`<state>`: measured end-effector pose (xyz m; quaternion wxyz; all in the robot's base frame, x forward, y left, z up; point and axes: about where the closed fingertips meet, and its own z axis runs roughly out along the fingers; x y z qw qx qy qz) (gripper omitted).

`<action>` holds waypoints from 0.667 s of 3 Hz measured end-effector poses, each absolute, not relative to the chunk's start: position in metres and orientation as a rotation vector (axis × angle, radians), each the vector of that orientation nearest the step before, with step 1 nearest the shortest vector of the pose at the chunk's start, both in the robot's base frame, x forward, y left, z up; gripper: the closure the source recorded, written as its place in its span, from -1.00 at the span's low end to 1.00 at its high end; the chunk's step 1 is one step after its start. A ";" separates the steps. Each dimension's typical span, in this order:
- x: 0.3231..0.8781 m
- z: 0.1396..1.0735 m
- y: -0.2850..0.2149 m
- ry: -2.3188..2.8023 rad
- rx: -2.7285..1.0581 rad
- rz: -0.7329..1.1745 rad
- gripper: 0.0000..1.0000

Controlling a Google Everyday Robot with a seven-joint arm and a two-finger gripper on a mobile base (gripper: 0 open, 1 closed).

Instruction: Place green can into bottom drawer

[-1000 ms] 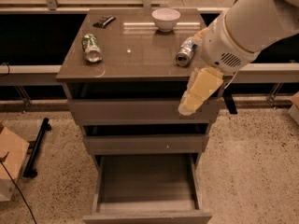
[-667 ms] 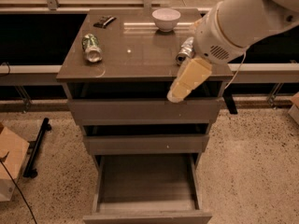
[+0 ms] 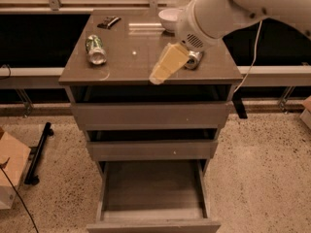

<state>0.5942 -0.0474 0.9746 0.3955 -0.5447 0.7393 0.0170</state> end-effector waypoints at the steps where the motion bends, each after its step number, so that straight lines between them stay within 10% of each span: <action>1: 0.624 0.968 -0.028 1.860 -1.361 0.076 -1.00; 2: 0.651 0.957 -0.014 1.856 -1.348 0.122 -1.00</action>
Offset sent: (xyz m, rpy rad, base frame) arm 0.0960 0.0498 -0.0355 0.1203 0.0363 0.0192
